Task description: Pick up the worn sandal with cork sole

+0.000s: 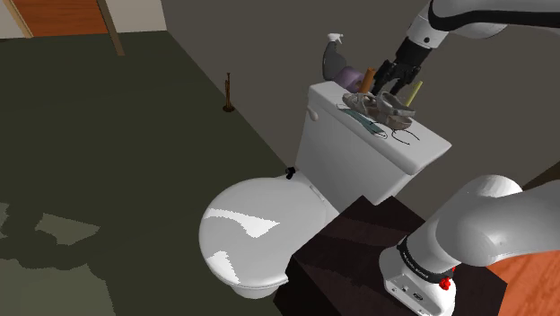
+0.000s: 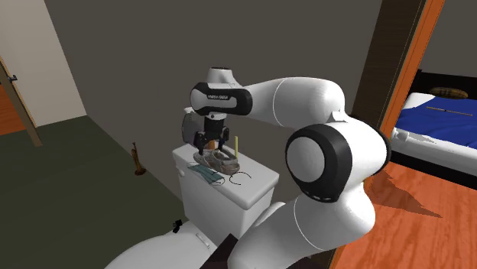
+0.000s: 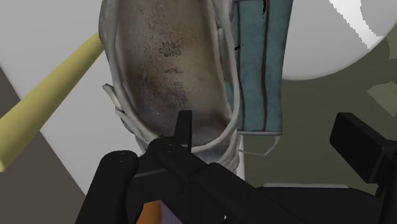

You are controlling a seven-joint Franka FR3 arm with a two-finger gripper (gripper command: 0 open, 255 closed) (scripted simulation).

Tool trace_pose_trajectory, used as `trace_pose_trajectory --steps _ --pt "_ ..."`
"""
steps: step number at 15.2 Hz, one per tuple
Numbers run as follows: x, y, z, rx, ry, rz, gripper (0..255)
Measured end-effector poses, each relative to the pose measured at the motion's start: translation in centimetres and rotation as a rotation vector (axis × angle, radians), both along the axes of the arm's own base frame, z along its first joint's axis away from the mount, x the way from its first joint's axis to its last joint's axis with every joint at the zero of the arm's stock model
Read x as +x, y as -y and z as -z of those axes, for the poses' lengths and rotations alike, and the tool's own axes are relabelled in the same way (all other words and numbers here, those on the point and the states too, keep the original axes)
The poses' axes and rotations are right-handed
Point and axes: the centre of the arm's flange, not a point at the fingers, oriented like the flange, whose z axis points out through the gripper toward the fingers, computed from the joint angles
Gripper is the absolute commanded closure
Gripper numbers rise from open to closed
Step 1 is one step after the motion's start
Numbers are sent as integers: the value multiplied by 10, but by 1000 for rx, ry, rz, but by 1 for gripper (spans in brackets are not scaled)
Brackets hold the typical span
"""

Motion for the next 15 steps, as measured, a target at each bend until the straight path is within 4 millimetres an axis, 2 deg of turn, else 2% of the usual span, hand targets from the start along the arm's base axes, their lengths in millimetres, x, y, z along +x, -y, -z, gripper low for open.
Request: trace_pose_trajectory --steps 2,8,9,11,15 --pt "2 12 11 6 10 3 0" --pt "4 15 41 8 15 4 0" --pt "3 15 44 8 15 4 255" --pt "1 18 39 3 27 11 255" --pt "2 16 43 6 21 8 255"
